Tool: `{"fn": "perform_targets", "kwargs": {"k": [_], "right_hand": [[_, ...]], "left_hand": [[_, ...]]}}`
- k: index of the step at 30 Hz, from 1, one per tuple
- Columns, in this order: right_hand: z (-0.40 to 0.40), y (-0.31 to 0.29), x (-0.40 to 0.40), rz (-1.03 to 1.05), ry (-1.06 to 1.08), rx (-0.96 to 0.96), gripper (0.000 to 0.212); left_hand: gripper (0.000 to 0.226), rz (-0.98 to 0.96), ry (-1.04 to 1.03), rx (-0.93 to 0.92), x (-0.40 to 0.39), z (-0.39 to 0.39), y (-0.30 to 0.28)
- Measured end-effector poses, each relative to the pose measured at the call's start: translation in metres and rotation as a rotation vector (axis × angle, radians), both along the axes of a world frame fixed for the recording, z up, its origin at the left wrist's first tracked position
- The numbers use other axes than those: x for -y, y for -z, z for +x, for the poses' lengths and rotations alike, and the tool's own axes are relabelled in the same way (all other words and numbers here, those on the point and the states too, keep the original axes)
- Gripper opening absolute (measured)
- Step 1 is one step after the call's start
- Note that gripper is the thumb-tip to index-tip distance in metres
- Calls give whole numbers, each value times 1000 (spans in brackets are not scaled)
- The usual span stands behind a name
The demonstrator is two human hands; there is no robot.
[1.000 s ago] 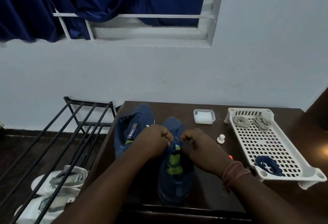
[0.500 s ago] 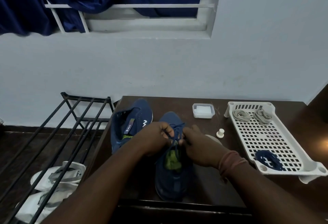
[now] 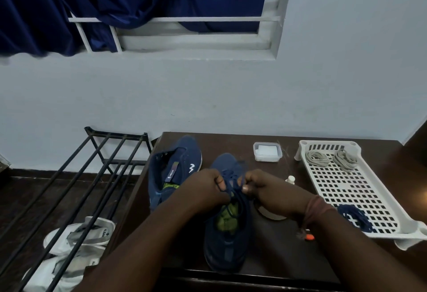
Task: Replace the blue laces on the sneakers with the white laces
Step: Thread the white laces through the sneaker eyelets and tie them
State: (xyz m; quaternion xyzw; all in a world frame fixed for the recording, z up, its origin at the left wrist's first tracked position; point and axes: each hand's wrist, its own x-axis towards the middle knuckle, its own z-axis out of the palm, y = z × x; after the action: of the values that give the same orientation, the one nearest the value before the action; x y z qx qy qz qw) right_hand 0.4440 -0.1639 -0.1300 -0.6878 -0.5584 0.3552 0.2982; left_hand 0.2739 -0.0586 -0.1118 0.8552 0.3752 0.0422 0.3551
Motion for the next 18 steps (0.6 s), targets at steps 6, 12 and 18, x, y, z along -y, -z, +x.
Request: {"fn": "perform_targets", "kwargs": {"k": [6, 12, 18], "right_hand": [[-5, -9, 4, 59, -78, -45, 29], [-14, -15, 0, 17, 215, -198, 62], [-10, -39, -5, 86, 509, -975, 65]], "left_hand": [[8, 125, 98, 55, 3, 0, 1], [16, -61, 108, 60, 2, 0, 0], [14, -700, 41, 288, -8, -7, -27]]}}
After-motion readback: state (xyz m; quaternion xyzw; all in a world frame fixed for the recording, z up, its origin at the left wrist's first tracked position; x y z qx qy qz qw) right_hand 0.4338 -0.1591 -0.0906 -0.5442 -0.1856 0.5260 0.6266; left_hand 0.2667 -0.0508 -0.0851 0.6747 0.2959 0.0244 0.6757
